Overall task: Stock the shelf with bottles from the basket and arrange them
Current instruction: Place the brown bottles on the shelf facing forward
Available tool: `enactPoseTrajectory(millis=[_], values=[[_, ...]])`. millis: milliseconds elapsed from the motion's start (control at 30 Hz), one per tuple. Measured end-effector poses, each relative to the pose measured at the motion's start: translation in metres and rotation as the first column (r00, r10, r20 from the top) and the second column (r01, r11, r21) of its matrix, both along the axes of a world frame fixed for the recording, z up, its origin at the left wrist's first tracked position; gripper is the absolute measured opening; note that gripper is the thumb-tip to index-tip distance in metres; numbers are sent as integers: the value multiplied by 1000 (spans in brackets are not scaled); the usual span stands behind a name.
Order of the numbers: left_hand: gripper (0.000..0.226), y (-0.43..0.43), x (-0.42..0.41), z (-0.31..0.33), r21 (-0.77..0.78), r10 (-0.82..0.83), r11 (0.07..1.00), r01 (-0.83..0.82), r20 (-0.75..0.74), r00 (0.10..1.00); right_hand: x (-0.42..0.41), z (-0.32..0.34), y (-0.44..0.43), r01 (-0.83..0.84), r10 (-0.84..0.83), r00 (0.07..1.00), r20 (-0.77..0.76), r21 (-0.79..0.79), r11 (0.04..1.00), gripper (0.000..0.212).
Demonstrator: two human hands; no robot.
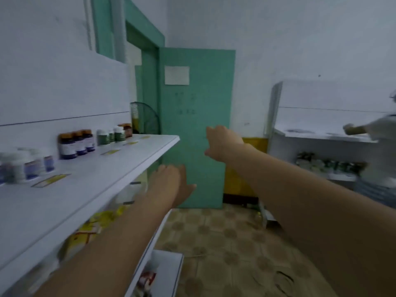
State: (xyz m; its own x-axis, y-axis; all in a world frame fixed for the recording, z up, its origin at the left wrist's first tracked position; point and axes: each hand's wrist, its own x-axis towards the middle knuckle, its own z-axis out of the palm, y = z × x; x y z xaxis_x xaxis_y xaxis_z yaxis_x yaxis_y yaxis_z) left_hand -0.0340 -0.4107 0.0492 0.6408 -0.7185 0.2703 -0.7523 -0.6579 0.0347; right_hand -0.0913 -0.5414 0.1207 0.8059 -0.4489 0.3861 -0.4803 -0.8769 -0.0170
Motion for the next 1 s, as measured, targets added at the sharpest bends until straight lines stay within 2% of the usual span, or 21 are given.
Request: enactPoseTrajectory(millis=[267, 533, 733, 1000], values=[[53, -192, 22, 7, -16, -163, 987, 162, -34, 986, 3, 2, -183, 201, -201, 979, -19, 20, 979, 32], [50, -309, 138, -8, 10, -191, 982, 191, 0, 982, 120, -37, -299, 200, -198, 980, -36, 48, 979, 33], [49, -377, 252, 11, -1, -126, 992, 126, 9, 992, 232, -25, -373, 169, -168, 986, -10, 62, 984, 28], [51, -468, 386, 1, 18, 54, 998, -54, 3, 999, 395, -31, -474, 9, -6, 999, -45, 66, 998, 31]])
